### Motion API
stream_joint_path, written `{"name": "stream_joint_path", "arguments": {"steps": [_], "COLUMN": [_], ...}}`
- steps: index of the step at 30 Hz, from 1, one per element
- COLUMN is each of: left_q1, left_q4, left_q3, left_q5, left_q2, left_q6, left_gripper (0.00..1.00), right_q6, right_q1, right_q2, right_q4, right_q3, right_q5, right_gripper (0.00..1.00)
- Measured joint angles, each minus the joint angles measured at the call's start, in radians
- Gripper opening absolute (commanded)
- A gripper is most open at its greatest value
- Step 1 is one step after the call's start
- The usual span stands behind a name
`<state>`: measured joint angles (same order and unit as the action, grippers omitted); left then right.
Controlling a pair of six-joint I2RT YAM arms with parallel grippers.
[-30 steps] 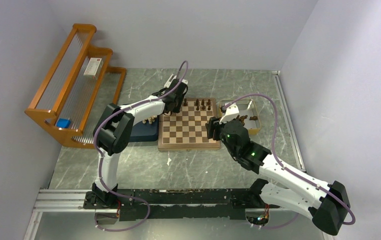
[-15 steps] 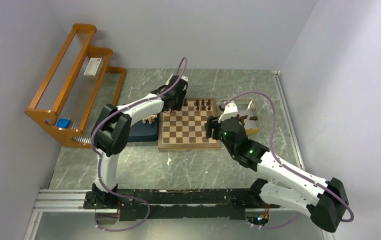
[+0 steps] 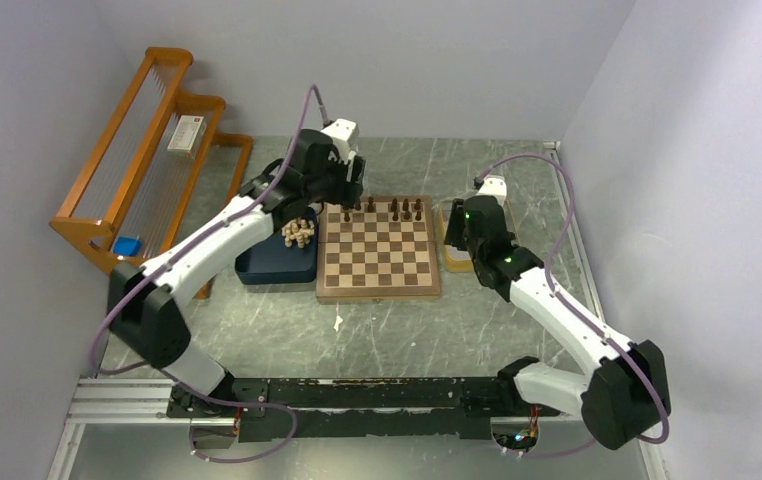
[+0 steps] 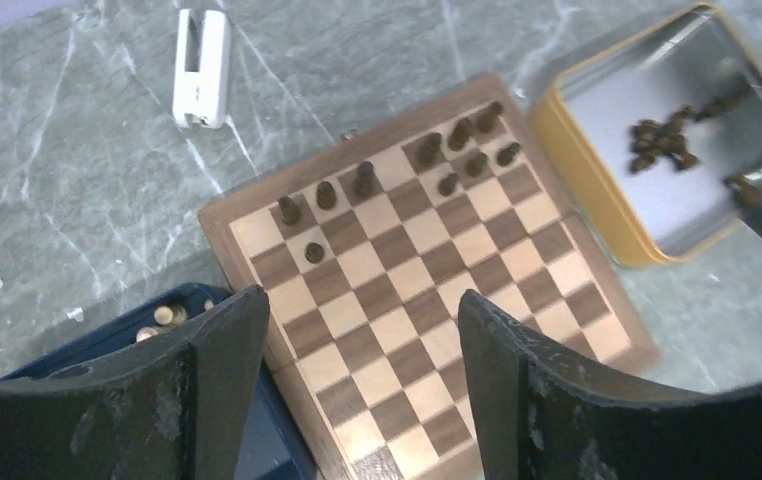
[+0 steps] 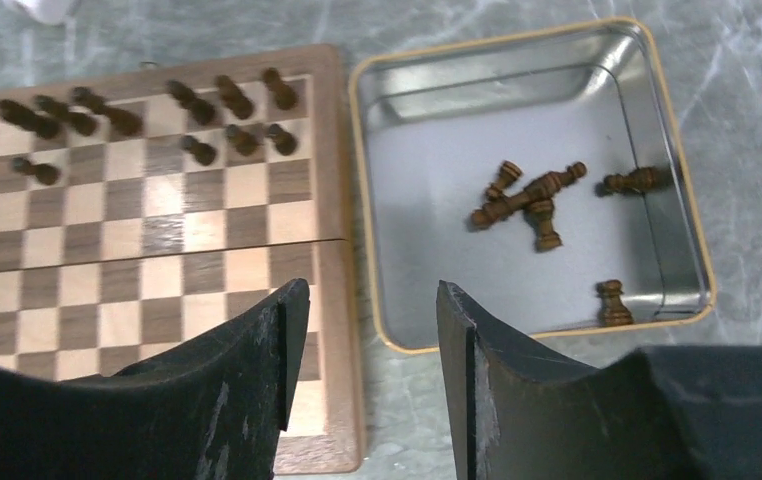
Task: Set up the chess pieces on the board
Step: Pick up the chess piece from the storage box.
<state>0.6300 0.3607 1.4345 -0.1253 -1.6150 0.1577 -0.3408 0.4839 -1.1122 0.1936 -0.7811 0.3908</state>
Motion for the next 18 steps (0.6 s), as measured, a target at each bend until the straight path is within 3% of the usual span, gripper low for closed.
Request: {"name": "stream_joint_path", "arguments": {"steps": [8, 13, 18], "left_q1": [0.0, 0.0, 0.0], "left_q4": [-0.001, 0.0, -0.001], "left_q3": [-0.229, -0.401, -0.462], "left_q5": [0.126, 0.156, 0.159], "left_q2": [0.272, 0.441, 0.509], "left_q6": [0.0, 0.005, -0.013], "left_gripper": [0.85, 0.85, 0.84], "right_q6": [-0.001, -0.022, -0.043], "right_q1": [-0.186, -0.266, -0.288], "right_q2": [-0.146, -0.258, -0.374], "right_q4": [0.011, 0.01, 0.009], "right_q3": [-0.014, -0.042, -0.114], "right_q5": [-0.068, -0.101, -0.112], "right_gripper": [0.42, 0.4, 0.37]}}
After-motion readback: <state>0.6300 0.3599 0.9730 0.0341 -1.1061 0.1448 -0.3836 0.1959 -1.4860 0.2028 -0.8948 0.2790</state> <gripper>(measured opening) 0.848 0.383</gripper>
